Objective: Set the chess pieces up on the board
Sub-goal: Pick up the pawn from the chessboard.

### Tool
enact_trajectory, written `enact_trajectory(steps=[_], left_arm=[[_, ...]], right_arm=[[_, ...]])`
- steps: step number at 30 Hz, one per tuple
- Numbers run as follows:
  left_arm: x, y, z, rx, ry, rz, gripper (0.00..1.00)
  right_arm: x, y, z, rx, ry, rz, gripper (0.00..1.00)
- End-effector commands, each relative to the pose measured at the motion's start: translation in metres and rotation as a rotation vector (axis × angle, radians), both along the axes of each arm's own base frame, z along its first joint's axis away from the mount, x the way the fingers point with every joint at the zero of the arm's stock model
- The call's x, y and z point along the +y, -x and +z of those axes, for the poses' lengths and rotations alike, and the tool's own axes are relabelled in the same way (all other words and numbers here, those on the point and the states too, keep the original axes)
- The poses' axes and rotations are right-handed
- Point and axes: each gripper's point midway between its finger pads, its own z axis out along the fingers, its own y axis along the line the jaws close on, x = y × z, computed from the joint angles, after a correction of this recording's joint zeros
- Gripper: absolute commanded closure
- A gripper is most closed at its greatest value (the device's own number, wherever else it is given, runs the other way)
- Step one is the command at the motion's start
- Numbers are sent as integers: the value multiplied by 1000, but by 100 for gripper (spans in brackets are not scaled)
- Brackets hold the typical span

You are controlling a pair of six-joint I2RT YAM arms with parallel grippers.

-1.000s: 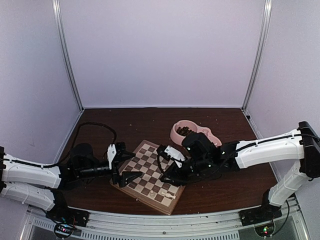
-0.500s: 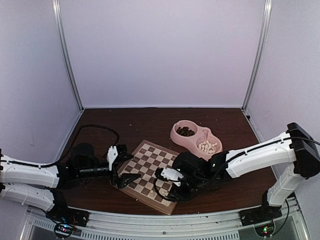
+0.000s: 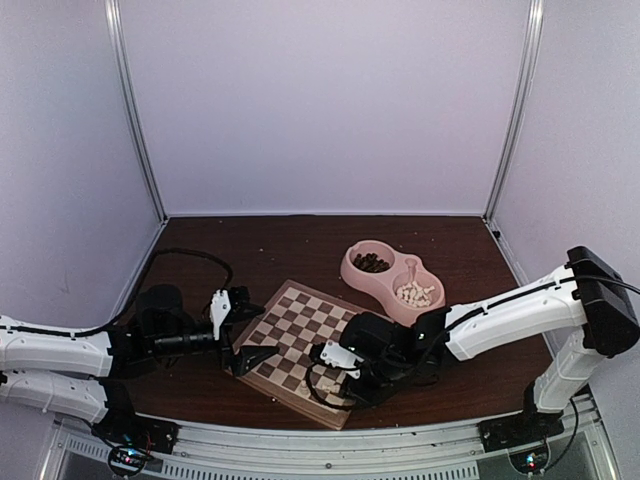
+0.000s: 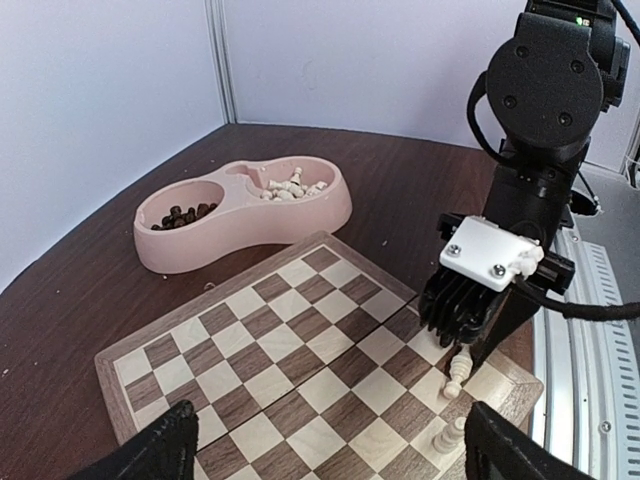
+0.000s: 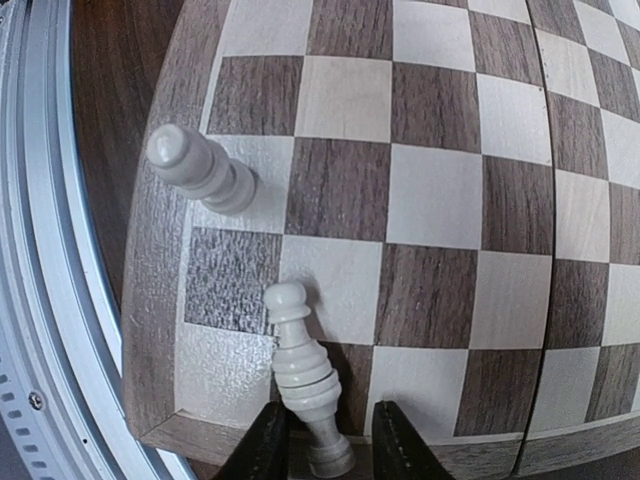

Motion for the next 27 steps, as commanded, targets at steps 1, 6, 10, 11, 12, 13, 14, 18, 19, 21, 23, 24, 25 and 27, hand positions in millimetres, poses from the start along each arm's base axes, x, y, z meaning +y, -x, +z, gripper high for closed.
enact_trajectory(steps=[1, 6, 10, 11, 12, 13, 14, 18, 19, 21, 23, 24, 25, 27], left_arm=[[-4, 0, 13, -33, 25, -14, 7], [-5, 3, 13, -29, 26, -28, 7], [-5, 6, 14, -31, 33, -45, 7], [-5, 7, 14, -31, 34, -49, 7], [-6, 7, 14, -30, 35, -54, 6], [-6, 8, 13, -27, 36, -58, 6], [-7, 10, 14, -27, 38, -69, 7], [-11, 20, 15, -16, 48, -136, 6], [-12, 23, 16, -14, 51, -153, 7], [-14, 28, 17, -9, 58, -184, 7], [-15, 31, 17, -4, 60, -203, 6], [-16, 32, 17, -3, 62, -213, 6], [-16, 34, 15, -2, 62, -221, 6], [-17, 35, 15, 0, 64, -231, 6]], right_arm=[[-1, 0, -2, -19, 31, 5, 74], [1, 1, 11, -27, -24, 7, 80], [1, 2, 22, -36, -70, 6, 85], [2, 2, 24, -40, -79, 5, 85], [2, 1, 26, -45, -88, 3, 86], [2, 1, 29, -50, -98, 0, 87], [2, 0, 32, -55, -110, -3, 87], [3, -2, 44, -80, -163, -14, 89], [3, -3, 48, -89, -180, -16, 89], [4, -6, 57, -109, -209, -25, 91], [5, -11, 67, -137, -237, -42, 94], [6, -13, 73, -156, -251, -48, 94], [7, -18, 78, -175, -262, -63, 95], [11, -22, 90, -194, -281, -76, 95]])
